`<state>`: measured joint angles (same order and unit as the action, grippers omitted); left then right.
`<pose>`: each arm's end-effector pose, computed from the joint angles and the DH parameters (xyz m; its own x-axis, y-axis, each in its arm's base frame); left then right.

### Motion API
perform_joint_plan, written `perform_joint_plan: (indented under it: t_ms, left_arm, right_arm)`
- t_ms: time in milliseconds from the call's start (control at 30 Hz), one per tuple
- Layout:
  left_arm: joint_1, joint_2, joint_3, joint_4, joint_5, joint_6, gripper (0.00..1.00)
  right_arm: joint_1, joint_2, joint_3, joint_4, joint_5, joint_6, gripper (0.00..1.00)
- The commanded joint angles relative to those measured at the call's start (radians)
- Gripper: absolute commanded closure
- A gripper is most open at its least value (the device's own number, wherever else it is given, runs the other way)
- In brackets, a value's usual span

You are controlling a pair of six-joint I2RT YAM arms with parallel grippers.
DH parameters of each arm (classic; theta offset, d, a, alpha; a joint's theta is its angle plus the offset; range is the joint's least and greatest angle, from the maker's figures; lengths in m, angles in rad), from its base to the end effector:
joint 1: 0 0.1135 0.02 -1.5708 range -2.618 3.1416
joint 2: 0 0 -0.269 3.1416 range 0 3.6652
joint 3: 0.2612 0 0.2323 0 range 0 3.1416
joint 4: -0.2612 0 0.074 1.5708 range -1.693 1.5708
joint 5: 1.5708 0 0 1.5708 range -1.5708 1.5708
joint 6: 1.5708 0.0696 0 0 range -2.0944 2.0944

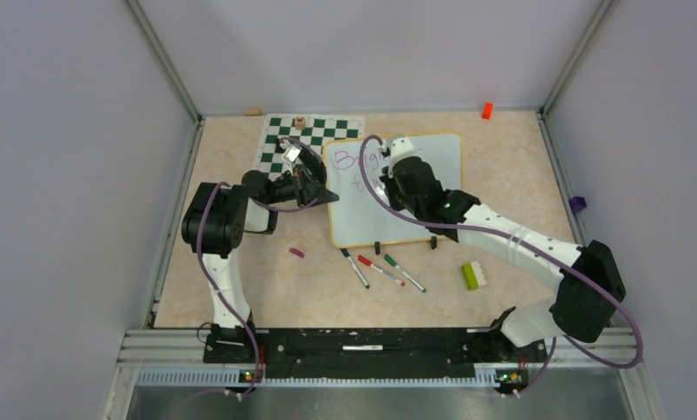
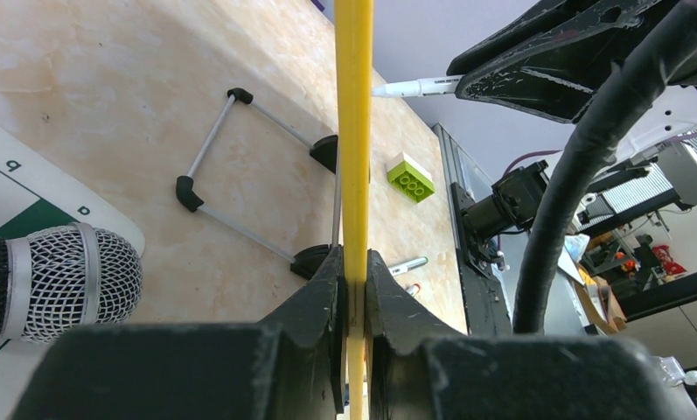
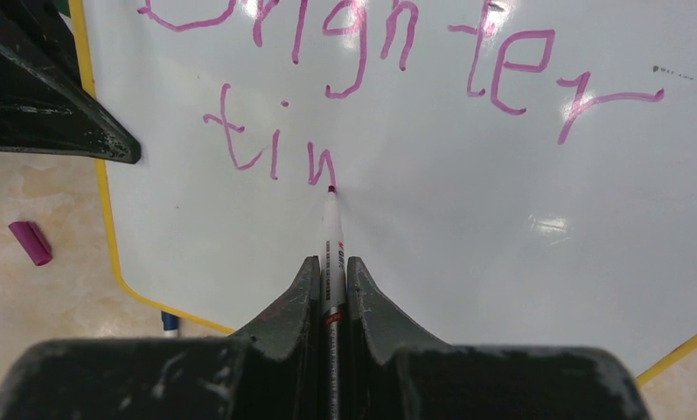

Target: Write a sentence on the whiteboard

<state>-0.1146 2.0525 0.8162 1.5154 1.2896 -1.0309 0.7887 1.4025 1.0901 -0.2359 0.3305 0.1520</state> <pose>0.3546 -0.1081 0.1853 -0.6735 -0.1621 -0.7212 0.7227 0.0604 -0.6885 0.2460 0.2156 0.2939 -0.4352 -0.2348 -0.8692 -0.4147 0.9091 -0.0380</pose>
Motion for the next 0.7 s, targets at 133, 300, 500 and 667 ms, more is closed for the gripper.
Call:
perform_joint_plan:
  t_ms: [133, 300, 500, 667]
  left_arm:
    - [-0.004, -0.019, 0.014, 0.104, -0.006, -0.009, 1.0]
    - [-0.003, -0.019, 0.013, 0.104, -0.006, -0.009, 1.0]
    - [-0.004, -0.018, 0.012, 0.104, -0.006, -0.009, 1.0]
    - [-0.003, -0.019, 0.013, 0.104, -0.007, -0.008, 1.0]
  right_arm:
    - [-0.016, 0.051, 0.107, 0.008, 0.035, -0.022, 1.0]
    - [-0.019, 0.056, 0.115, 0.001, 0.064, -0.027, 1.0]
    - [-0.023, 0.039, 0.109, -0.006, 0.087, -0.024, 1.0]
    - [-0.028, 0.022, 0.098, -0.009, 0.095, -0.023, 1.0]
